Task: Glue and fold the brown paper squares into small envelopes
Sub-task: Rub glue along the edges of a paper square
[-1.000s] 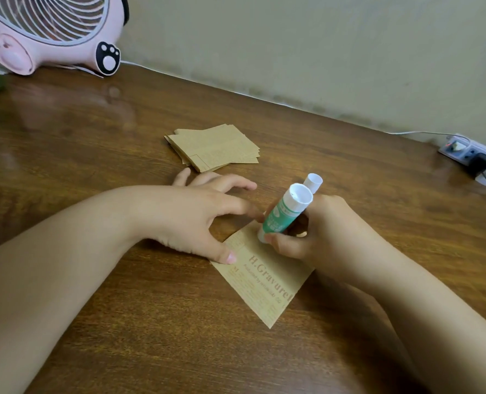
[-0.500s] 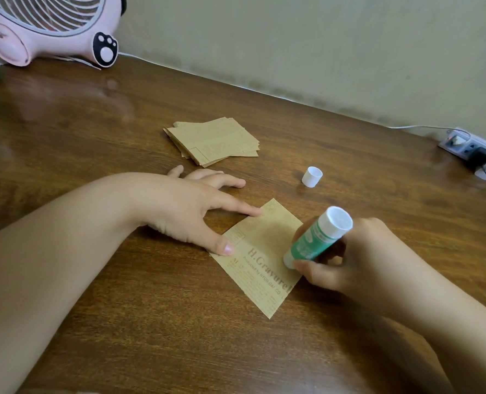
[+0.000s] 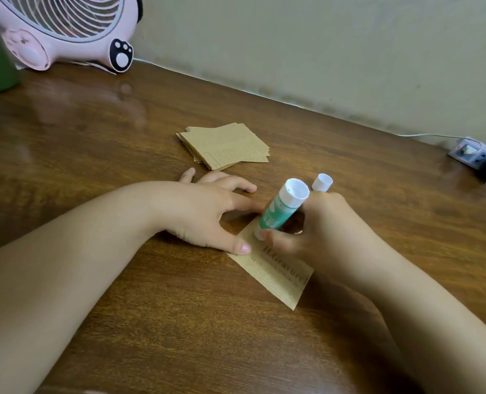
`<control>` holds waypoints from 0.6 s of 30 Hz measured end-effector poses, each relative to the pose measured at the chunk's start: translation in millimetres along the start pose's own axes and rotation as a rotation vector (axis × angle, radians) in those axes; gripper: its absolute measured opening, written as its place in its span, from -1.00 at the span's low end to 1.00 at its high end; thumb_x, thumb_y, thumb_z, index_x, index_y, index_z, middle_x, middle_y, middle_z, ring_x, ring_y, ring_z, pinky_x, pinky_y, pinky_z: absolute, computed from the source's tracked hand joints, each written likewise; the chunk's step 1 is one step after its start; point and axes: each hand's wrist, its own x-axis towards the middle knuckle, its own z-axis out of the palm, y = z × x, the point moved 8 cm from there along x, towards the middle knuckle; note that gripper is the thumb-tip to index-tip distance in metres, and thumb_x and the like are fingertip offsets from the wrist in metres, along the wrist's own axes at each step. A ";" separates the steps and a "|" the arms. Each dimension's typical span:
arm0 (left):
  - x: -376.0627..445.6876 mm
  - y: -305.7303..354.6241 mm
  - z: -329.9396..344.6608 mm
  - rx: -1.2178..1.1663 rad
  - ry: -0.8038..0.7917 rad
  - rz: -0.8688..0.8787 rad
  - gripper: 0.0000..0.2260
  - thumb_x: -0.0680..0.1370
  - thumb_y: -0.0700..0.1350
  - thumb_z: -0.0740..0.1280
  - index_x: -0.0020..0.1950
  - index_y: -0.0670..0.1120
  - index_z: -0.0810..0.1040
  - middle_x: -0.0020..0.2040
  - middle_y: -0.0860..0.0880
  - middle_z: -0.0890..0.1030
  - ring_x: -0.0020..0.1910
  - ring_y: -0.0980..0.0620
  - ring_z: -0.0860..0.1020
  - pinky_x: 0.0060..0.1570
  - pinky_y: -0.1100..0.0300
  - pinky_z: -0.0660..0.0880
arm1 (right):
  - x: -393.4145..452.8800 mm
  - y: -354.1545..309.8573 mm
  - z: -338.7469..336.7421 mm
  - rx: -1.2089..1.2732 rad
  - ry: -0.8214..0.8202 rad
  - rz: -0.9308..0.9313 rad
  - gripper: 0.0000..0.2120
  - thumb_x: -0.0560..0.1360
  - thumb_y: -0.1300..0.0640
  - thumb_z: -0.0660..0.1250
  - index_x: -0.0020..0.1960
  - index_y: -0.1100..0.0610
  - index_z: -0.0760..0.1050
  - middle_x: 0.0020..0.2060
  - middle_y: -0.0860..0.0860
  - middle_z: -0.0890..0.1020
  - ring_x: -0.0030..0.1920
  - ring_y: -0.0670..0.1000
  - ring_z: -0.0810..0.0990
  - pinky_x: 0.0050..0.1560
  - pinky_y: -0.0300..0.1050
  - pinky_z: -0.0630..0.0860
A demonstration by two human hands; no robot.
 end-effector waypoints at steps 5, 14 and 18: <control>0.4 -2.3 0.7 0.007 -0.010 -0.014 -0.40 0.45 0.32 0.23 0.44 0.40 0.07 0.45 0.40 -0.12 0.44 0.29 -0.24 0.40 -0.27 -0.28 | 0.8 2.2 0.4 -0.027 -0.010 -0.001 -0.86 0.42 0.08 0.42 -0.07 0.12 0.59 -0.30 -0.04 0.61 -0.20 -0.15 0.51 -0.22 -0.26 0.42; -1.0 -2.4 2.5 -0.008 -0.029 -0.012 -0.44 0.45 0.34 0.21 0.38 0.52 0.02 0.45 0.42 -0.14 0.43 0.31 -0.28 0.40 -0.25 -0.32 | -39.6 30.5 -14.7 -0.040 -0.042 0.099 -0.72 0.27 -0.14 0.36 -0.15 0.02 0.63 -0.25 -0.07 0.66 -0.26 -0.10 0.59 -0.21 -0.11 0.49; -2.1 -1.6 2.2 -0.028 -0.070 -0.015 -0.42 0.35 0.44 0.07 0.37 0.53 0.03 0.45 0.42 -0.15 0.44 0.28 -0.29 0.40 -0.23 -0.34 | -49.8 35.6 -15.6 -0.030 -0.090 0.142 -0.71 0.26 -0.14 0.36 -0.13 0.01 0.64 -0.23 -0.08 0.67 -0.24 -0.09 0.61 -0.15 -0.05 0.54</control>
